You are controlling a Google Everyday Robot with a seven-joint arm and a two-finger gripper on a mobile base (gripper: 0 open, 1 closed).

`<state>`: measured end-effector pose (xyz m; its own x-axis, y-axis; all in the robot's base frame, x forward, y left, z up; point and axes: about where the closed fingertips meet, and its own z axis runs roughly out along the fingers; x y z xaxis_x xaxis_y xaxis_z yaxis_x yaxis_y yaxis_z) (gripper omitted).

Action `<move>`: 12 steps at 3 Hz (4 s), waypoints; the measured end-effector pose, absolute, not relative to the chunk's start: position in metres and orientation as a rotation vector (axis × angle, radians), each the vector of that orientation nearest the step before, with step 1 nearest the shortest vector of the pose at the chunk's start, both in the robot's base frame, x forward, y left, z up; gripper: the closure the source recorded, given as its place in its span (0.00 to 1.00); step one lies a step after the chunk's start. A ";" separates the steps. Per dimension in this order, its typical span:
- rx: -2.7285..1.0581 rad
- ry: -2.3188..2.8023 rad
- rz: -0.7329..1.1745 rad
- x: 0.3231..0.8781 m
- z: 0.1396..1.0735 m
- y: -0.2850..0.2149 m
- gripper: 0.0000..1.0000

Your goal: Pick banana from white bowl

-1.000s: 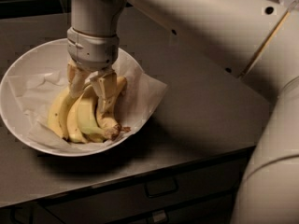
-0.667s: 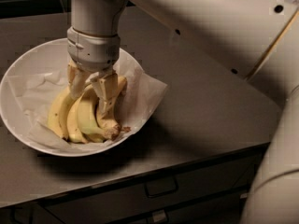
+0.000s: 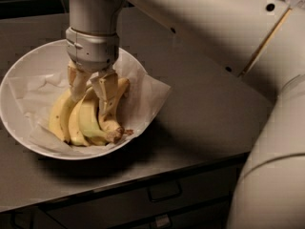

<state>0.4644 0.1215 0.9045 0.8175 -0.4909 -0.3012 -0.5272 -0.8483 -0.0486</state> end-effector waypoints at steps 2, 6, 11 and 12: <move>-2.875 0.798 0.417 0.472 0.907 0.131 0.47; -2.882 0.779 0.460 0.477 0.896 0.134 0.51; -2.893 0.755 0.504 0.480 0.890 0.139 0.52; -2.893 0.755 0.504 0.480 0.890 0.139 0.53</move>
Offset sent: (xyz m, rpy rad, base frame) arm -0.0111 -0.0201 0.0044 -0.1237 0.0809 0.0543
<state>0.4797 0.1389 0.8897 0.8214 -0.4555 -0.3432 -0.4917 -0.8705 -0.0215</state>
